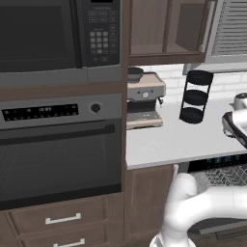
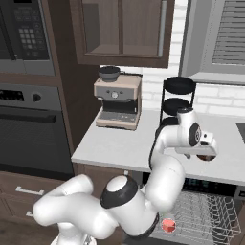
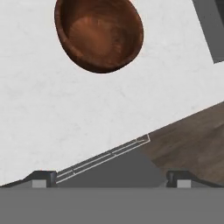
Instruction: Pick up the cup and bowl from the counter, place them in the dishwasher, and close the dishwasher door.
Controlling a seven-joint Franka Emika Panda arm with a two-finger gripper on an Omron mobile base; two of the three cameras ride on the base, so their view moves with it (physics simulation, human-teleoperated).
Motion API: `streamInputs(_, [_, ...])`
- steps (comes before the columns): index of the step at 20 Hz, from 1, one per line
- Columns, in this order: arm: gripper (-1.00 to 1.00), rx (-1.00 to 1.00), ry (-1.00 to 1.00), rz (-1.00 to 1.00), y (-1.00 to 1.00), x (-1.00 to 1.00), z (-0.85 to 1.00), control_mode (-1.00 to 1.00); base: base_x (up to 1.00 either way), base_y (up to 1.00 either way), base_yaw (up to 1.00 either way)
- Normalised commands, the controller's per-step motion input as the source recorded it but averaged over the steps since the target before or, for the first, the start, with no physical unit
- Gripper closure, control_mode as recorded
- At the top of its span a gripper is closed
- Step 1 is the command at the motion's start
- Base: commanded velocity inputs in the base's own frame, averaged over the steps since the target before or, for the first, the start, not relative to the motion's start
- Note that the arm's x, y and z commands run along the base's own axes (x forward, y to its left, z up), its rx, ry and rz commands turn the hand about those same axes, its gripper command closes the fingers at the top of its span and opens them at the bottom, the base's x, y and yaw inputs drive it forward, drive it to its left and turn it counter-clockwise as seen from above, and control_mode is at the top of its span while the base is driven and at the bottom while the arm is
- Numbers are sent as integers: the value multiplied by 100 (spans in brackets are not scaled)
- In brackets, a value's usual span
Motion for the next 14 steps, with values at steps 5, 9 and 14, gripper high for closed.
streamInputs(5, [-100, 3, -22, 3, -8, 26, -25, -100, 0, 0, 0])
streamInputs(9, [-100, -3, -16, 7, 0, 59, -2, -100, 0, 0, 0])
streamInputs(14, [-100, -10, 9, 2, 1, 39, 18, -100, 0, 0, 0])
